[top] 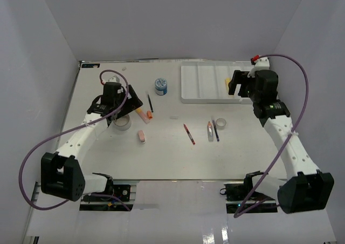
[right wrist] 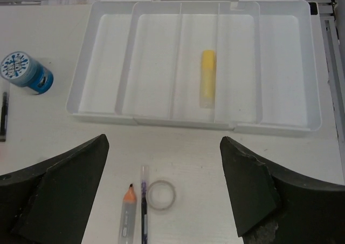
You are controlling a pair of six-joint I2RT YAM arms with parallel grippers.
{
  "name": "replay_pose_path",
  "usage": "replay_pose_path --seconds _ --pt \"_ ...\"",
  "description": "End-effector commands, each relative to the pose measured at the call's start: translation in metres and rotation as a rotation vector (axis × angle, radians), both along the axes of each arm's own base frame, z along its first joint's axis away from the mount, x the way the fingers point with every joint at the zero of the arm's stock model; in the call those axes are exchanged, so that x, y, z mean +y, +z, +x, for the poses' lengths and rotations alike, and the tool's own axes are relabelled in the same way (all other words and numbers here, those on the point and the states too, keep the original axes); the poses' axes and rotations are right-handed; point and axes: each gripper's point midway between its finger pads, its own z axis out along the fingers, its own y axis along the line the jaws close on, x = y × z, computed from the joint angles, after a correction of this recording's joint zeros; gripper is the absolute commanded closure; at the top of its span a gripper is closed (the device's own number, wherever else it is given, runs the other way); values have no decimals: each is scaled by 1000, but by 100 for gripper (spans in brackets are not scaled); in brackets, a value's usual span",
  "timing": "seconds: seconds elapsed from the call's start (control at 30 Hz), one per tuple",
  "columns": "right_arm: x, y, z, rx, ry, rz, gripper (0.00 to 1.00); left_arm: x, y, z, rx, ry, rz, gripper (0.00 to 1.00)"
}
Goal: Sort the stationery into containers
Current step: Pick up the stationery from the center of the board.
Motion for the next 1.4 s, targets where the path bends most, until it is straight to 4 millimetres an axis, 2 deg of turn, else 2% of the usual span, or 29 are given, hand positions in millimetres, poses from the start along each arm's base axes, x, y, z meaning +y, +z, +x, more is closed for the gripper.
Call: replay_pose_path --seconds 0.0,0.03,0.1,0.13,0.17,0.2,0.23,0.27,0.3,0.4,0.53,0.77,0.93,1.13,1.3,1.37 --pt "5 -11 -30 -2 28 47 10 -6 -10 11 83 78 -4 2" --pt "6 -10 -43 -25 38 73 10 -11 -14 21 94 84 20 2" --pt "15 -9 -55 -46 83 112 10 -14 -21 27 124 91 47 2" --pt "17 -2 -62 -79 96 128 10 -15 -25 30 140 96 57 2" --pt "18 -3 -65 -89 107 139 10 -18 -21 38 136 103 56 3" --pt "19 -7 -67 -92 110 145 10 -18 -34 39 175 114 83 4" --pt "21 -5 -71 -103 127 151 10 -19 -39 41 190 118 95 6" --pt "22 -6 -72 -101 134 152 10 -19 -38 44 200 125 109 7" --pt "23 -9 -74 -93 140 153 10 -16 -50 45 230 147 135 8" --pt "23 -13 -76 -90 144 145 10 -13 -58 48 263 173 164 12" --pt "23 -18 -78 -90 150 139 10 -13 -83 50 326 182 188 16" --pt "21 -20 -82 -104 155 123 10 -9 -108 57 391 219 244 25" --pt "22 -21 -84 -111 152 116 10 -8 -117 66 404 236 263 32" --pt "23 -23 -84 -111 161 114 10 -6 -134 64 451 245 289 39" --pt "21 -20 -85 -121 154 108 10 -6 -137 60 465 245 281 55" --pt "23 -18 -86 -126 167 108 10 -8 -129 61 447 245 268 61"
